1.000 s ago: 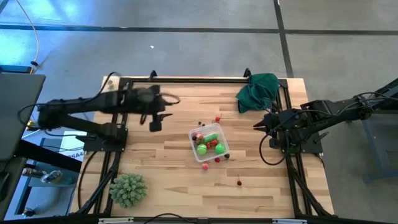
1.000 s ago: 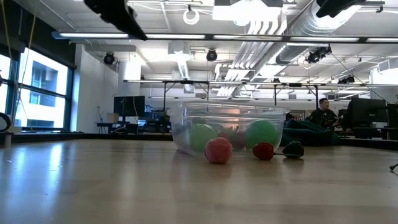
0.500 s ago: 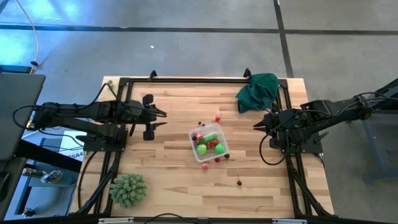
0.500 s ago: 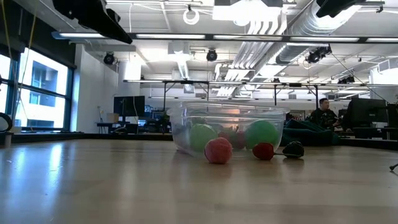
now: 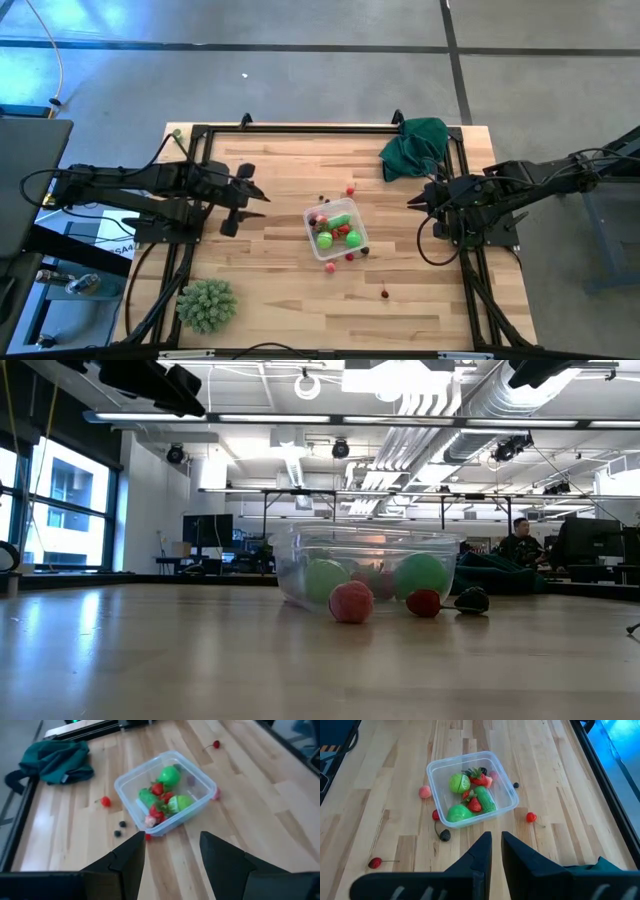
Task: Pick and placing Produce into tupperware
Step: Put the red cherry into the transparent container
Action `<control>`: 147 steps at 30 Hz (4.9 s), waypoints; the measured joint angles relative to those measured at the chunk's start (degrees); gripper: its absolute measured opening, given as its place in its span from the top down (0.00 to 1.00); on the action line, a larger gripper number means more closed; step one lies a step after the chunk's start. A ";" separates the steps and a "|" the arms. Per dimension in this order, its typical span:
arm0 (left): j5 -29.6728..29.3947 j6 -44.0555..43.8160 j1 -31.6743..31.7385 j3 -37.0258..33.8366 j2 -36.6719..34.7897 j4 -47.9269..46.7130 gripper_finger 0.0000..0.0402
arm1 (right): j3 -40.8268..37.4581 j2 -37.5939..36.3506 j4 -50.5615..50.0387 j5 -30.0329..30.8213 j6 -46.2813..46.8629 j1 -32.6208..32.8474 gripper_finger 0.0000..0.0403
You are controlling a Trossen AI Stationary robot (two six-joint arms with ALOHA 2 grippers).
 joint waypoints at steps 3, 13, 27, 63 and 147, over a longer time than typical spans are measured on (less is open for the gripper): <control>-1.99 0.00 0.00 0.00 0.02 -0.02 0.55 | 0.00 0.00 0.00 0.02 0.00 0.01 0.92; -6.16 0.42 0.00 0.00 0.02 0.00 0.55 | 0.00 0.00 0.02 0.09 -0.83 0.00 0.92; -6.28 0.42 0.00 0.00 0.04 0.05 0.55 | 0.00 0.00 0.95 1.49 -5.49 0.00 0.92; -6.28 0.42 0.00 -0.02 0.04 0.16 0.55 | 13.20 33.14 18.74 -31.96 38.53 -42.08 0.83; -6.26 0.42 -0.02 -0.02 0.04 0.13 0.55 | 35.65 73.63 -7.03 -14.58 57.02 -33.38 0.58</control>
